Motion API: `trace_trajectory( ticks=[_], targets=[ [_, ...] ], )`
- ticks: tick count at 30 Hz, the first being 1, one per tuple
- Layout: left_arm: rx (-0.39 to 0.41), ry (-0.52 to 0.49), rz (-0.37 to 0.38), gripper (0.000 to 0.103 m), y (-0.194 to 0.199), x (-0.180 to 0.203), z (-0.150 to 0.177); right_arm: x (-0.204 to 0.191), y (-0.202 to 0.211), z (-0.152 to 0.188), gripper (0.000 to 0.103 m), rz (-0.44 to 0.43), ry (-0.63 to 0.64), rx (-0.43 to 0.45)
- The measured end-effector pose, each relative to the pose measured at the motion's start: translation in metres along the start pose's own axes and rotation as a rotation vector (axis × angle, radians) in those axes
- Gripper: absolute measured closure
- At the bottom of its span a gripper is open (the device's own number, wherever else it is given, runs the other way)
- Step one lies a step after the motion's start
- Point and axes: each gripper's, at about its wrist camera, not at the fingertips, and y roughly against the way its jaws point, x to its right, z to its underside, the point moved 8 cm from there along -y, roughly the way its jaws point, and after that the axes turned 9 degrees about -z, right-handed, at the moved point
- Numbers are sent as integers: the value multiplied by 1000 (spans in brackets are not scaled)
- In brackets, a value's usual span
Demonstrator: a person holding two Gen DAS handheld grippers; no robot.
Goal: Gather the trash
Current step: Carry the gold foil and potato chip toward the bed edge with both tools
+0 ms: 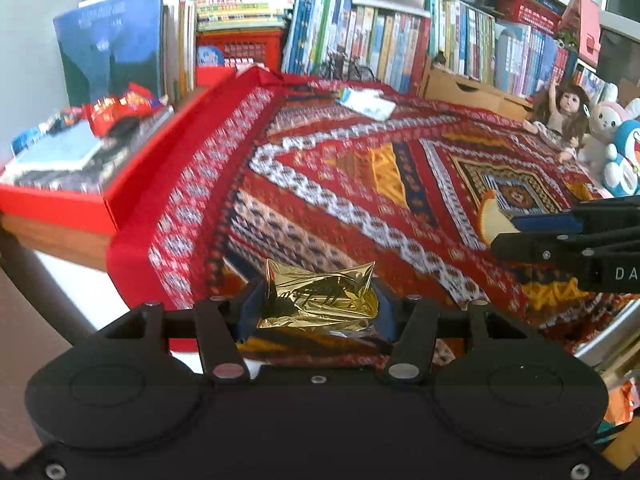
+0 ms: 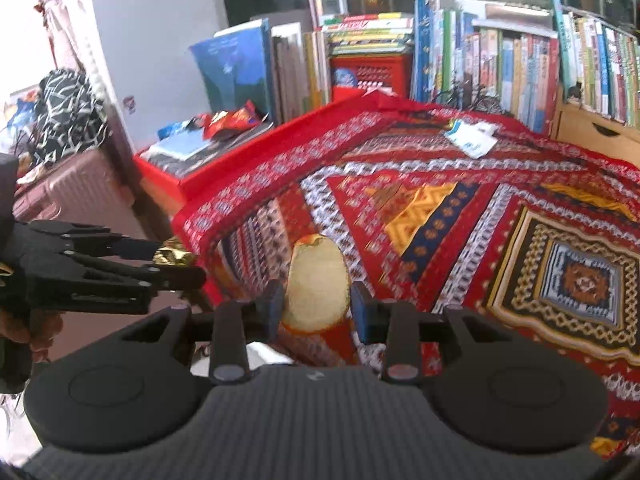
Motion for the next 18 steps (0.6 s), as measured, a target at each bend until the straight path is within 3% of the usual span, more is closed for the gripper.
trace_trajectory(
  ticks=[9,18],
  targets=[
    [-82,21,32,49,-16,17,38,-12,-3,24,62,-35,26,-58],
    [-139,-27,71,49,-24,38,60,-11,-3,33,62,-47,21,-81]
  ],
)
